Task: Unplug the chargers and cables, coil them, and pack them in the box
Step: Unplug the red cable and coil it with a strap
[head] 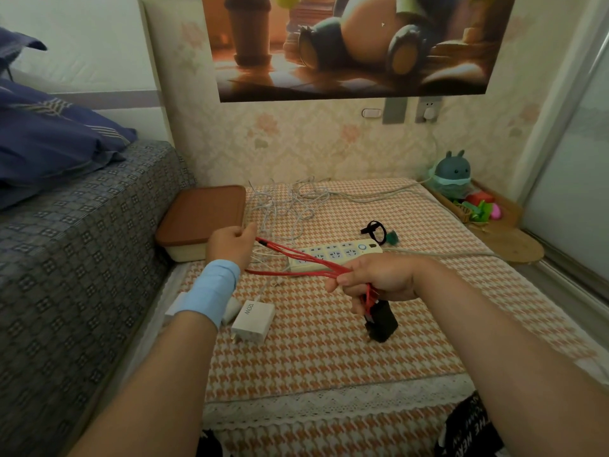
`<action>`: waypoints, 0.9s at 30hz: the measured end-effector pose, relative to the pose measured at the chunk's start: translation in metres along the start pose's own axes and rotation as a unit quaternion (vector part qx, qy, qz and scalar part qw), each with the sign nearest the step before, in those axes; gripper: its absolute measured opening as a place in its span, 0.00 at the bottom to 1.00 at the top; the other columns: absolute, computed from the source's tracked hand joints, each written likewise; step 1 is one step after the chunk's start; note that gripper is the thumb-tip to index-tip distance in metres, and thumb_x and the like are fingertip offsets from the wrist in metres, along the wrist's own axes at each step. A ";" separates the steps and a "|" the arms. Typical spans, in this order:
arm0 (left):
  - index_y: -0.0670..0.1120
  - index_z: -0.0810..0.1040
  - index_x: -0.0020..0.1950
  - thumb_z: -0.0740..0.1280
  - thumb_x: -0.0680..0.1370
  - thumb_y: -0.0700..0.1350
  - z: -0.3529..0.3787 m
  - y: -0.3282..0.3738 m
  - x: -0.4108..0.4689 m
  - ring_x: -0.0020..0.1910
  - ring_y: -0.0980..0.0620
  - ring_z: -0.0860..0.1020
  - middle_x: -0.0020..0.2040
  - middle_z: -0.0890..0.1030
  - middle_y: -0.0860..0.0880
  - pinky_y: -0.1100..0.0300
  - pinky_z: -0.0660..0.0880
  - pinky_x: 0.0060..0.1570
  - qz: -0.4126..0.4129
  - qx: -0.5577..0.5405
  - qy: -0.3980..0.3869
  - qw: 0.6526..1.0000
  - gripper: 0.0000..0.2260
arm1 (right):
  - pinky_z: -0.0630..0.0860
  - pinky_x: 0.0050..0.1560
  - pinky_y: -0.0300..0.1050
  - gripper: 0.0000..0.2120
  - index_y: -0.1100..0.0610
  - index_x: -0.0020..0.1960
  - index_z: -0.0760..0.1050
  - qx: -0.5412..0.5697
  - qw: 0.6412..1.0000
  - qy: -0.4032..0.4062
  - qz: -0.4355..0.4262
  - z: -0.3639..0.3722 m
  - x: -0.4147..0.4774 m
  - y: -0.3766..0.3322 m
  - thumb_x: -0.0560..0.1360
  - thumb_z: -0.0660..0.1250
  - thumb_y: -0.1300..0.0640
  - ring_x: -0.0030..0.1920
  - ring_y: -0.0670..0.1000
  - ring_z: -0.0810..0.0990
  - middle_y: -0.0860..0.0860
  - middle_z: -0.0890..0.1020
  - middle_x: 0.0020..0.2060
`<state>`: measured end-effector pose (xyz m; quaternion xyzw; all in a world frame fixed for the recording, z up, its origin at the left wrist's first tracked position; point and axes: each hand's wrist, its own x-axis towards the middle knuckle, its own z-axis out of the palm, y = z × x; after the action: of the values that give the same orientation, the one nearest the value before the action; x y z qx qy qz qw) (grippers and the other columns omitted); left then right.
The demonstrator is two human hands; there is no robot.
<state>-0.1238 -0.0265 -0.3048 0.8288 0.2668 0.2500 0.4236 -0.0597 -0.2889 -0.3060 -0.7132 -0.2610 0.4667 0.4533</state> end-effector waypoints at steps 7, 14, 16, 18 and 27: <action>0.44 0.60 0.26 0.63 0.81 0.49 0.002 -0.002 0.004 0.26 0.49 0.58 0.25 0.59 0.46 0.57 0.55 0.27 0.068 0.121 0.009 0.990 0.25 | 0.66 0.39 0.43 0.10 0.59 0.57 0.77 -0.052 0.998 0.022 0.024 0.000 0.002 -0.004 0.86 0.58 0.58 0.28 0.46 0.61 0.47 0.63 0.30; 0.42 0.79 0.58 0.60 0.81 0.42 0.010 0.003 -0.006 0.53 0.42 0.78 0.56 0.80 0.41 0.52 0.75 0.54 0.091 0.288 -0.135 0.944 0.10 | 0.73 0.33 0.45 0.13 0.57 0.57 0.80 -0.190 0.975 0.103 0.042 0.005 -0.004 -0.003 0.86 0.58 0.54 0.25 0.45 0.68 0.46 0.67 0.30; 0.46 0.76 0.65 0.62 0.81 0.47 0.015 0.022 -0.025 0.63 0.47 0.74 0.65 0.77 0.47 0.54 0.70 0.63 0.184 0.178 -0.141 0.956 0.14 | 0.72 0.31 0.45 0.12 0.56 0.56 0.80 -0.207 0.973 0.093 0.040 0.010 -0.003 -0.004 0.85 0.59 0.53 0.26 0.47 0.71 0.47 0.68 0.31; 0.52 0.71 0.71 0.68 0.77 0.56 0.023 0.039 -0.047 0.66 0.55 0.71 0.68 0.73 0.54 0.59 0.66 0.64 0.237 0.101 -0.243 0.935 0.23 | 0.72 0.31 0.44 0.12 0.56 0.55 0.79 -0.200 0.976 0.088 0.024 0.014 -0.002 -0.007 0.85 0.58 0.53 0.27 0.48 0.73 0.48 0.70 0.31; 0.40 0.79 0.47 0.67 0.80 0.45 0.029 0.020 -0.043 0.26 0.53 0.72 0.28 0.73 0.49 0.50 0.81 0.50 -0.040 -0.109 -0.465 0.878 0.08 | 0.68 0.25 0.41 0.11 0.55 0.55 0.82 -0.127 0.978 0.161 -0.052 -0.002 -0.013 -0.003 0.85 0.61 0.54 0.23 0.49 0.68 0.49 0.74 0.29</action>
<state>-0.1323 -0.0806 -0.3109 0.7867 0.0435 -0.1541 0.5961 -0.0630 -0.2983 -0.2973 -0.8160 -0.2782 0.2852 0.4188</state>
